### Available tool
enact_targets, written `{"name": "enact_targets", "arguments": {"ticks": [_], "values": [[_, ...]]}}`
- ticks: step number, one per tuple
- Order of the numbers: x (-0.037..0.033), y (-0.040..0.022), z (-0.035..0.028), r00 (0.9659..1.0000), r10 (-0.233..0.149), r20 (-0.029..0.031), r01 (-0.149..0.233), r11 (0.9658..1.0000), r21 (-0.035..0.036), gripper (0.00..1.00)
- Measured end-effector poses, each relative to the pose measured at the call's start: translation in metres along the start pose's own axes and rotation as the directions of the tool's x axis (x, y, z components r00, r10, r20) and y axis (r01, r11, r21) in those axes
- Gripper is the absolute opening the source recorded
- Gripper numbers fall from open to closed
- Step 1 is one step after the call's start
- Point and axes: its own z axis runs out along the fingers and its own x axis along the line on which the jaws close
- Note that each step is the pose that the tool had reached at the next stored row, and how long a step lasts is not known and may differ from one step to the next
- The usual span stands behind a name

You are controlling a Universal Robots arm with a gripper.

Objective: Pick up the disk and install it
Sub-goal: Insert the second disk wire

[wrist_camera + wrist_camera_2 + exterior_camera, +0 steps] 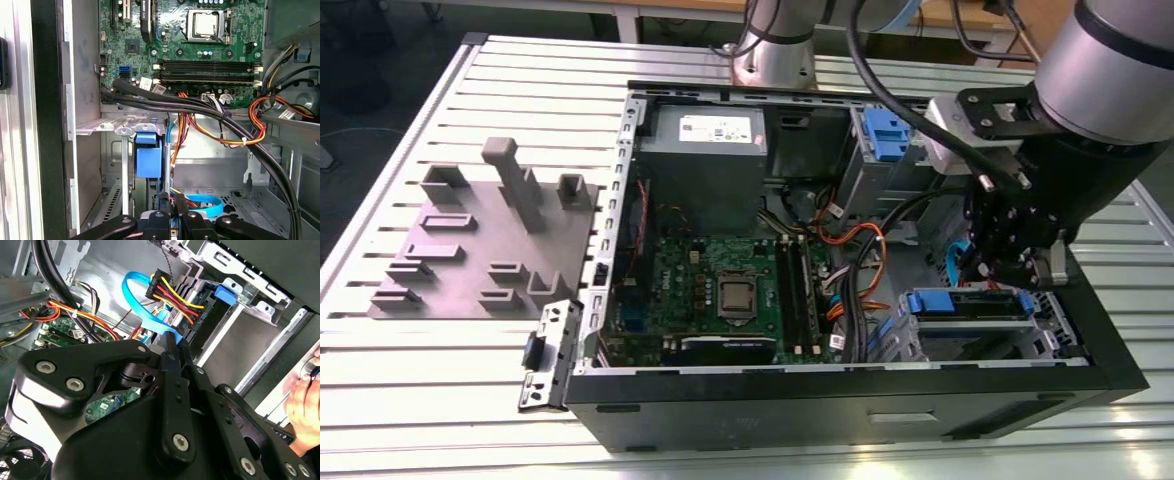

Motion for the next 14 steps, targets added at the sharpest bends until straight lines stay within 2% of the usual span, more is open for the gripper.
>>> {"name": "enact_targets", "arguments": {"ticks": [10, 14], "values": [[0.0078, 0.0017, 0.0032, 1.0, -0.003, 0.0003, 0.003, 0.9999, 0.0103, 0.16], [0.0098, 0.0024, 0.0044, 1.0, -0.004, 0.0004, 0.004, 0.9999, 0.0125, 0.16]]}}
